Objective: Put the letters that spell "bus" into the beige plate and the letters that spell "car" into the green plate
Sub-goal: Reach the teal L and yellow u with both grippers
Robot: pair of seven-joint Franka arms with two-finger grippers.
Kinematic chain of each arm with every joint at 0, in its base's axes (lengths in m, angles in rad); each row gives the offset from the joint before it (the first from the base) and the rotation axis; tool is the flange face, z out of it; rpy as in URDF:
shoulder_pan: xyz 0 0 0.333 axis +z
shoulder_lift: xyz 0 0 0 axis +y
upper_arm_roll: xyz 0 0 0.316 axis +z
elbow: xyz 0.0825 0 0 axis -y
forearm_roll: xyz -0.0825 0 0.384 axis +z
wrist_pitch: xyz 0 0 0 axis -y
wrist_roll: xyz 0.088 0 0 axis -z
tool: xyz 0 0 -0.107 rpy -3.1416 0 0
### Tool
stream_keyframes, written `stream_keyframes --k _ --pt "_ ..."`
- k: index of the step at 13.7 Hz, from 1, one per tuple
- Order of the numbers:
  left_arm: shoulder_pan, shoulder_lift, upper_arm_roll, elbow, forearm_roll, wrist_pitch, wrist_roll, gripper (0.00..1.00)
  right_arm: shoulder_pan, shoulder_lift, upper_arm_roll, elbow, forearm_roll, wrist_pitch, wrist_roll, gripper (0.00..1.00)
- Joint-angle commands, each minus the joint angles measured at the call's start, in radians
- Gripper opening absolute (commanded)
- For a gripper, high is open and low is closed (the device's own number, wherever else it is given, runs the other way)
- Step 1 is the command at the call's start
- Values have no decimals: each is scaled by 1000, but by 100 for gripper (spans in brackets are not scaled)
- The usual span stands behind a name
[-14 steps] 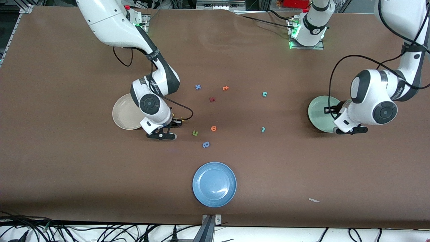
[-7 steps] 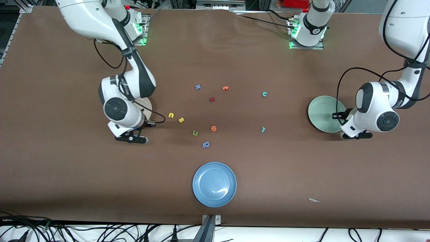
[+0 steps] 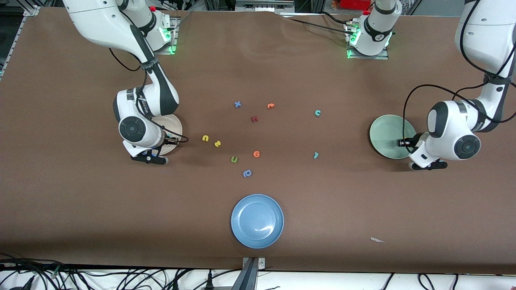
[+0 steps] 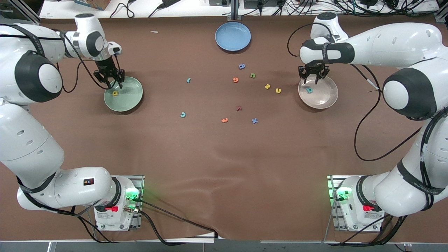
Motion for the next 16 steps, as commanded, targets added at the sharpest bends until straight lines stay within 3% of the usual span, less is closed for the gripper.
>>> stream_keyframes --k 1,4,7,10,13,16 --pt "-9 -129 -80 -11 -42 -87 -59 100 23 -46 16 6 2 5 31 99" --pt "-13 -148 -192 15 -151 -82 -268 100 35 -18 80 38 11 34 177 98" --pt "-58 -96 -286 44 -160 8 -526 100 92 34 106 40 14 117 327 84" --pt "-154 -19 -284 46 -146 201 -704 100 123 63 106 35 16 172 381 64" --pt "-197 44 -280 56 -145 331 -765 94 142 88 108 31 16 220 427 62" --pt "-220 109 -273 101 -110 347 -791 83 147 95 106 31 14 225 429 59"
